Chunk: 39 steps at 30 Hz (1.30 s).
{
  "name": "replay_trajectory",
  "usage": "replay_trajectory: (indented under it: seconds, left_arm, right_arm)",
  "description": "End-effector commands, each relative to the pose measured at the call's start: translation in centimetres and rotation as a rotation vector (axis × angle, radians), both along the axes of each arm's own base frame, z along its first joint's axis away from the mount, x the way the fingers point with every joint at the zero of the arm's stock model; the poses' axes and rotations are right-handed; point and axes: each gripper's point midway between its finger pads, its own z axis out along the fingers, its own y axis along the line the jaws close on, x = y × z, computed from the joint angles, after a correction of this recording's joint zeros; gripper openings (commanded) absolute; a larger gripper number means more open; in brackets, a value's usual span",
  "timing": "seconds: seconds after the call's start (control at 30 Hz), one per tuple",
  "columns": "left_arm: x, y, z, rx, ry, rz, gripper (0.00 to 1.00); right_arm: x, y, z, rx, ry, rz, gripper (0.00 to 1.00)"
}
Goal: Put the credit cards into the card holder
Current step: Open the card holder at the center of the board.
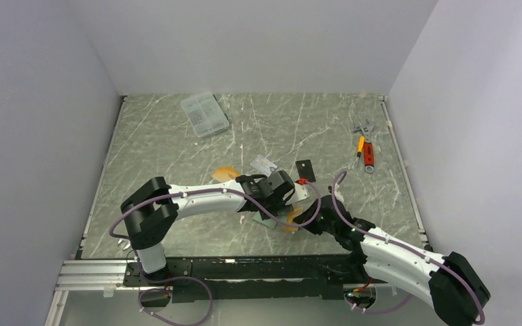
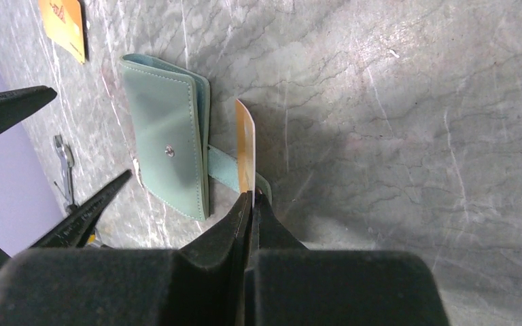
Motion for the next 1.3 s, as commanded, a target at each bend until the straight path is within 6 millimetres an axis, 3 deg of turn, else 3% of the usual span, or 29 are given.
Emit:
replay_trajectory:
  seconds: [0.0,0.17,0.33,0.5,0.67,0.9,1.03,1.27]
  left_arm:
    - [-1.2,-1.0,0.3,-0.021,0.055,-0.013,0.72]
    - [-2.5,-2.3,-2.0,-0.008,0.141,-0.009,0.74]
    - [-3.1,-3.6,-2.2,-0.027,0.186,-0.016,0.76]
    - [-3.4,-3.7,-3.5,-0.005,0.213,-0.004,0.78]
    - [-4.0,-4.3,-3.1,-0.031,0.241,-0.018,0.79]
    - [-3.1,-3.5,-4.8,0.027,0.195,-0.003,0.75]
    - [-2.3,-3.0,-4.2,0.029,0.136,-0.011,0.66]
    - [-2.1,-2.5,-1.2,-0.019,0.085,-0.036,0.55]
  right_arm:
    - [-2.6,-3.2,-4.0,-0.147,0.115,-0.020,0.00]
    - [-2.6,-3.4,-4.0,-0.151,0.115,-0.029,0.00]
    - [-2.8,-3.6,-4.1,-0.143,0.116,-0.043,0.00]
    - [-2.9,-3.8,-4.2,-0.142,0.119,-0.049,0.00]
    - [-3.1,-3.9,-4.4,-0.141,0.123,-0.053,0.00]
    - [-3.2,-4.1,-4.5,-0.145,0.127,-0.058,0.00]
    - [-3.2,-4.1,-4.5,-0.141,0.125,-0.061,0.00]
    - [-3.3,-4.1,-4.6,-0.141,0.128,-0.060,0.00]
